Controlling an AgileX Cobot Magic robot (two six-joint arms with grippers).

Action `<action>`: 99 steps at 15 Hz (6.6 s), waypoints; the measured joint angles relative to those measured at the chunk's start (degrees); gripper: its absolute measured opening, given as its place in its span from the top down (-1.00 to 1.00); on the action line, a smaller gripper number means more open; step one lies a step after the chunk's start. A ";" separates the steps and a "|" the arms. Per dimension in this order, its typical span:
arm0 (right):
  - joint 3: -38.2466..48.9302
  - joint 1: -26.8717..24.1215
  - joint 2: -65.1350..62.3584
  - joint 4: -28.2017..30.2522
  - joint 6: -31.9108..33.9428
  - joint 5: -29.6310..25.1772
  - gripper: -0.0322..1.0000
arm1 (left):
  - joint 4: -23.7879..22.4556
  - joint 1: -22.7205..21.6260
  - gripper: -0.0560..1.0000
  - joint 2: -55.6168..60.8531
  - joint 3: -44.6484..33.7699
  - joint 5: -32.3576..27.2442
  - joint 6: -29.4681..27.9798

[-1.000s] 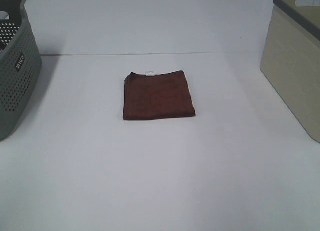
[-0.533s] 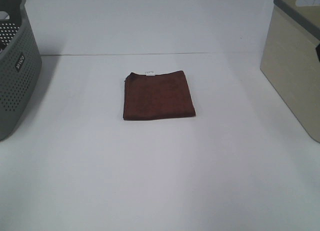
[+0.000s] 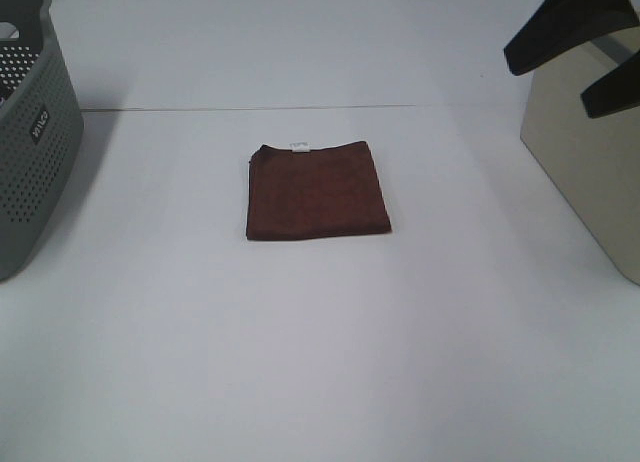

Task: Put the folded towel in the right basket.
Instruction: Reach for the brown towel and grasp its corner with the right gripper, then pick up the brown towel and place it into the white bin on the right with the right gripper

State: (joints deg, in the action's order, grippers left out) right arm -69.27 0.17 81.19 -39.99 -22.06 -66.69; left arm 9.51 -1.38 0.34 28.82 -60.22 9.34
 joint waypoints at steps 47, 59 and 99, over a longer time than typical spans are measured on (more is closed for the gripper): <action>-28.30 13.18 56.78 -11.40 -5.96 20.05 -0.54 | 0.00 0.00 0.89 0.00 0.00 0.00 0.00; -28.19 13.18 58.90 -14.04 -5.90 21.54 0.87 | 0.00 0.00 0.89 0.00 0.00 0.00 0.00; -30.14 -27.50 28.25 -50.31 -12.38 6.07 0.87 | -0.23 0.00 0.89 0.00 0.00 0.00 0.00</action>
State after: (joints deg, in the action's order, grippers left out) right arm -99.41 -27.33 109.43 -90.30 -34.43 -60.62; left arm 9.28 -1.38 0.34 28.82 -60.22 9.34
